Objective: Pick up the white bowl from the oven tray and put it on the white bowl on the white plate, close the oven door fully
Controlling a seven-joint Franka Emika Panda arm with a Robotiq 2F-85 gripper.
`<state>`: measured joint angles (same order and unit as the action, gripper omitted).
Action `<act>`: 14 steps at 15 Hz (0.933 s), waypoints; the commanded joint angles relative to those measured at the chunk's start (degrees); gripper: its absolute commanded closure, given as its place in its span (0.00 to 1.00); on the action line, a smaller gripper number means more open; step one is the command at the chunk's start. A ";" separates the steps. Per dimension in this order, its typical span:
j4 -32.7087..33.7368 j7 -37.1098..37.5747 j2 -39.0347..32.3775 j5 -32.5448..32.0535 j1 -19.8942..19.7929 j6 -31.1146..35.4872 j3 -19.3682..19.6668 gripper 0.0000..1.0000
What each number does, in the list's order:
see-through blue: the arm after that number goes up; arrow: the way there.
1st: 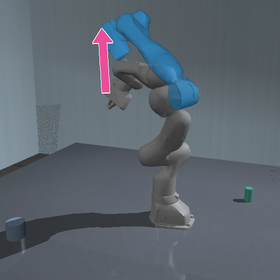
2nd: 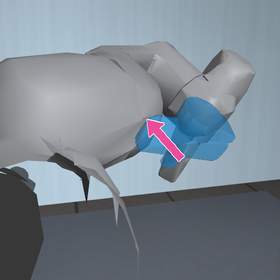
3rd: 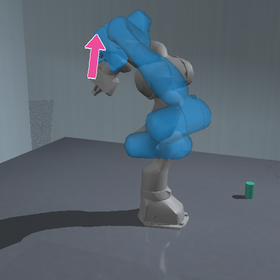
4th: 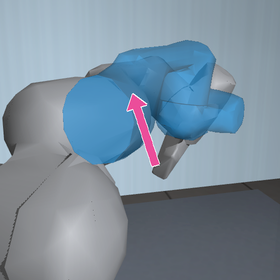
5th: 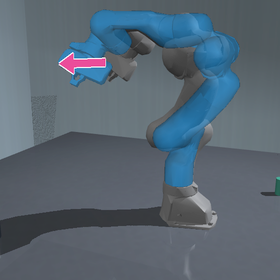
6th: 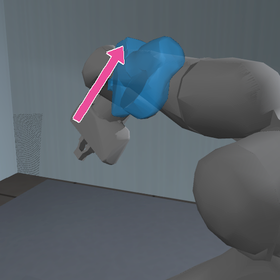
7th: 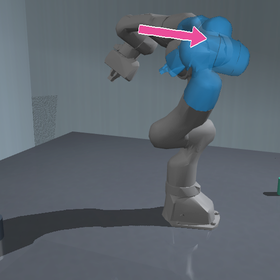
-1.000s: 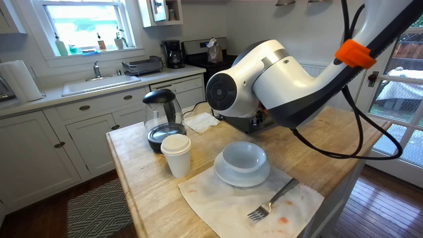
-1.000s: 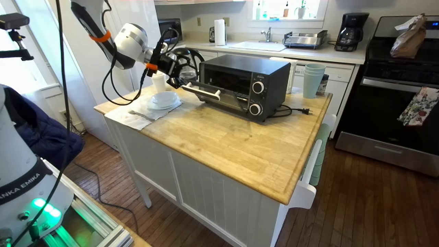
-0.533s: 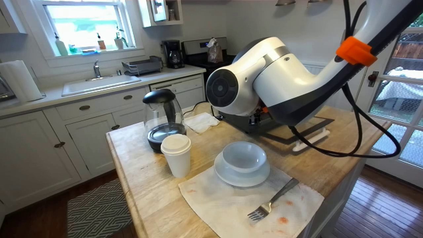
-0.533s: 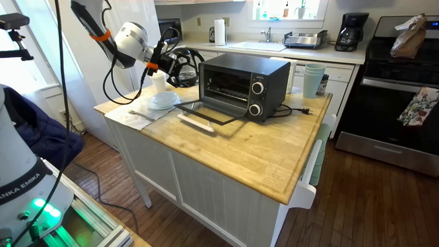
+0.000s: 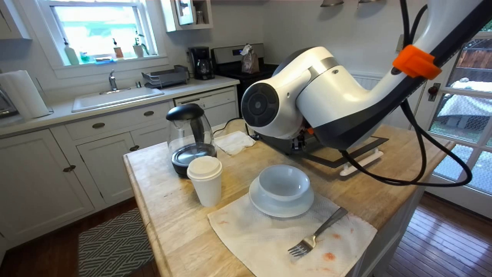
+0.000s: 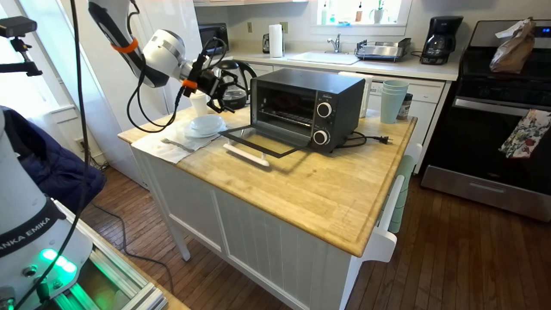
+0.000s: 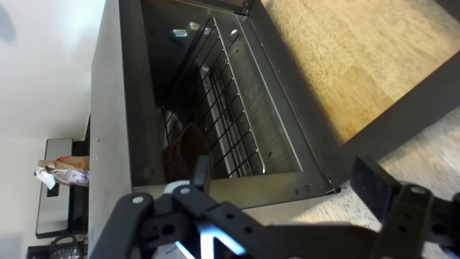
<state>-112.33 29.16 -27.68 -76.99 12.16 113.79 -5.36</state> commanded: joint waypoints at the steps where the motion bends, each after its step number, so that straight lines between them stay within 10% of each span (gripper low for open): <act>1: -0.88 -4.05 0.11 2.44 -1.40 0.64 -1.34 0.00; 14: -1.49 -13.66 -3.34 8.96 -1.06 -0.18 -1.67 0.00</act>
<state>-113.70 17.69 -30.49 -69.29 11.52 113.77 -6.47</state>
